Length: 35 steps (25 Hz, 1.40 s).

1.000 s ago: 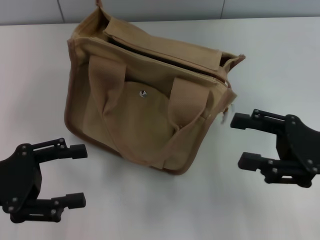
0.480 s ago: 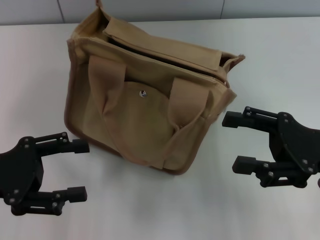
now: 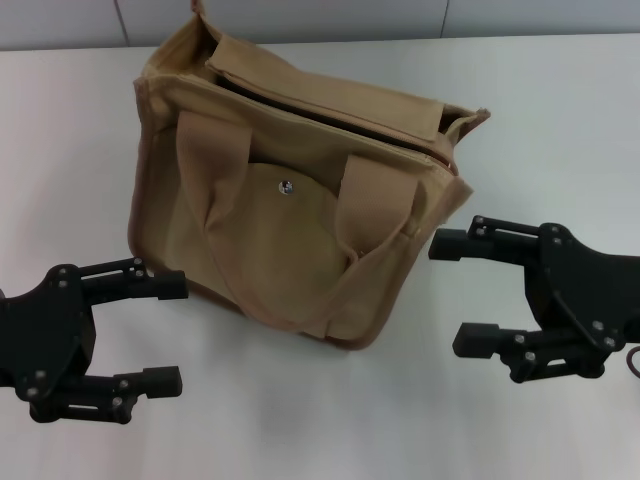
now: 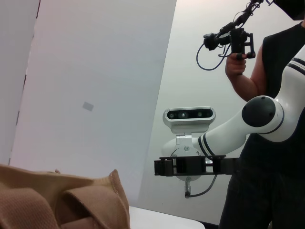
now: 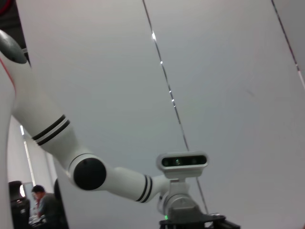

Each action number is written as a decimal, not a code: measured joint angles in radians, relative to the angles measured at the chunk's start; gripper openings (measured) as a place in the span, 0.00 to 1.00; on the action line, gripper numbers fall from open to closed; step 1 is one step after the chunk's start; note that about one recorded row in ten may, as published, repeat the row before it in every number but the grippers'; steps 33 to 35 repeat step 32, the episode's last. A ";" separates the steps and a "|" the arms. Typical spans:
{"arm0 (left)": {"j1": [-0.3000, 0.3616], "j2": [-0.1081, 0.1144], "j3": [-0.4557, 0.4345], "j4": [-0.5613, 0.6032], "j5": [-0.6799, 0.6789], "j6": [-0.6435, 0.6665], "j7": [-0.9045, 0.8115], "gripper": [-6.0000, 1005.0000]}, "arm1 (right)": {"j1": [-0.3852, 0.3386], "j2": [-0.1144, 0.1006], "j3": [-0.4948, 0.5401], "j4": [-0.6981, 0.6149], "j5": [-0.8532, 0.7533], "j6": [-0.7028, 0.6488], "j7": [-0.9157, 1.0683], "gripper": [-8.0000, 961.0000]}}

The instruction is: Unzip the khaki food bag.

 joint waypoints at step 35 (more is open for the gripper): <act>0.004 -0.008 -0.001 0.013 0.000 0.000 -0.010 0.83 | 0.017 0.003 -0.026 -0.039 0.003 -0.028 0.009 0.87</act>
